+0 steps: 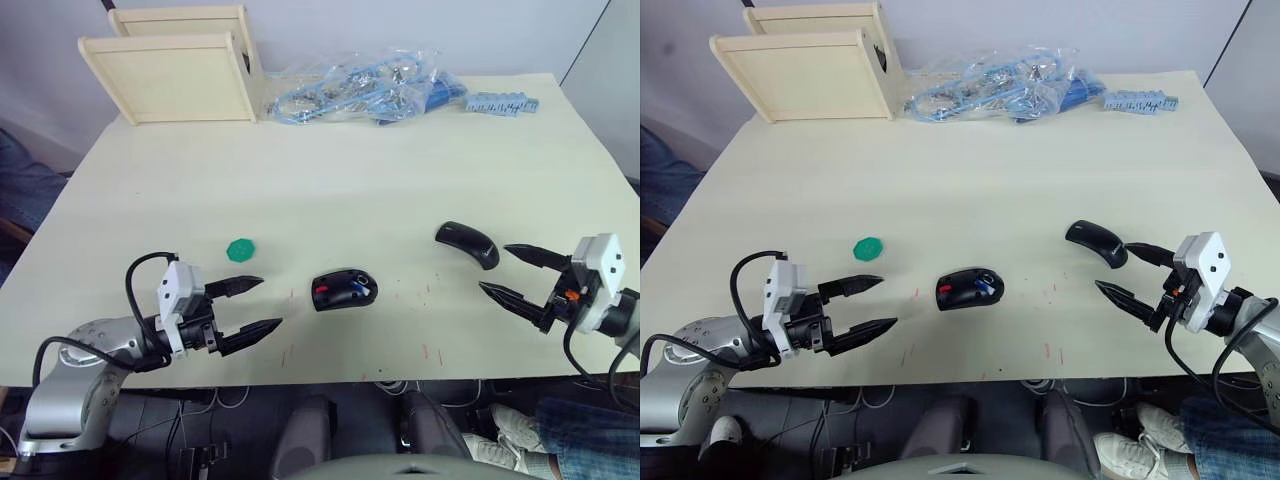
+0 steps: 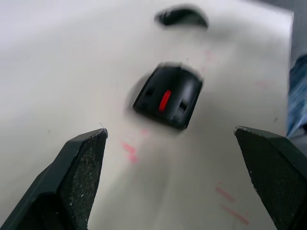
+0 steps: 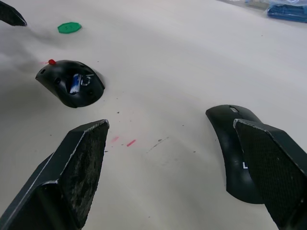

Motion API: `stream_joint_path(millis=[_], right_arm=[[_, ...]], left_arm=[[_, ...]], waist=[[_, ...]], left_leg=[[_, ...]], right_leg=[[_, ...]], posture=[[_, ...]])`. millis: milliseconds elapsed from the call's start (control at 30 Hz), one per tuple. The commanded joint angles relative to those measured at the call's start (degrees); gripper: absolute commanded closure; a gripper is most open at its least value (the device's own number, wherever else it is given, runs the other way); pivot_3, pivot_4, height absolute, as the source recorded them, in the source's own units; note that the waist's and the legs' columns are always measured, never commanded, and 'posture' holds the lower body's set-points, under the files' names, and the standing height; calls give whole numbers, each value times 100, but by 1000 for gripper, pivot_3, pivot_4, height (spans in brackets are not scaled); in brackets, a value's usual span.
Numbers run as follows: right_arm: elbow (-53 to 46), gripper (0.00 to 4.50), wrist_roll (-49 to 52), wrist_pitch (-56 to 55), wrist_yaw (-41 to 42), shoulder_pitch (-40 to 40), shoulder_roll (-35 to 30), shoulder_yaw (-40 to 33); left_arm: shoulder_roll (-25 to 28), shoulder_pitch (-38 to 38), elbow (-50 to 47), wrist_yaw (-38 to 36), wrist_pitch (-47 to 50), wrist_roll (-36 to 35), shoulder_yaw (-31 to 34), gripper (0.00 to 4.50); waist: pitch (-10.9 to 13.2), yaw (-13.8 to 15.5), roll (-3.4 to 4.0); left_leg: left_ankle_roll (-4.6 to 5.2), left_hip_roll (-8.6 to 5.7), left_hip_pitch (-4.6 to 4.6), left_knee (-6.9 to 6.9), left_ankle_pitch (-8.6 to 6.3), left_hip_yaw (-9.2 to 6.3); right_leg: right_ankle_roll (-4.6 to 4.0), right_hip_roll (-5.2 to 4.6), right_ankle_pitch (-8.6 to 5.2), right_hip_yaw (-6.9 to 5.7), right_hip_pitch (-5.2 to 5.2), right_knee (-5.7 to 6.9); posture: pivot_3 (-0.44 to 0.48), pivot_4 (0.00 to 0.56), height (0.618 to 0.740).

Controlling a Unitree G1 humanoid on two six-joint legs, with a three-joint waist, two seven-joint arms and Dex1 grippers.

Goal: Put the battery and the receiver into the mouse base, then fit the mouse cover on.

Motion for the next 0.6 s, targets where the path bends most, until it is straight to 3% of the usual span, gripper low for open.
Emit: stream_joint_path(millis=[33, 233, 600], right_arm=[[83, 113, -160, 71, -352, -225, -22, 5], [637, 113, -239, 416, -545, -961, -47, 405], [2243, 113, -907, 403, -330, -2206, -35, 1291]], left_arm=[[106, 72, -284, -336, -40, -459, 310, 0], [163, 185, -489, -458, 132, -895, 495, 0], [97, 628, -998, -285, 135, -1079, 718, 0]], waist=[[0, -2, 0], [3, -4, 3], [7, -4, 6]], left_leg=[[0, 1, 1, 0, 0, 3], [0, 2, 2, 0, 0, 16], [0, 2, 1, 0, 0, 19]], right_leg=[[0, 0, 0, 1, 0, 0], [-1, 1, 0, 4, 0, 0], [-1, 1, 0, 5, -1, 0]], posture=[[0, 150, 740], [0, 150, 740], [0, 150, 740]])
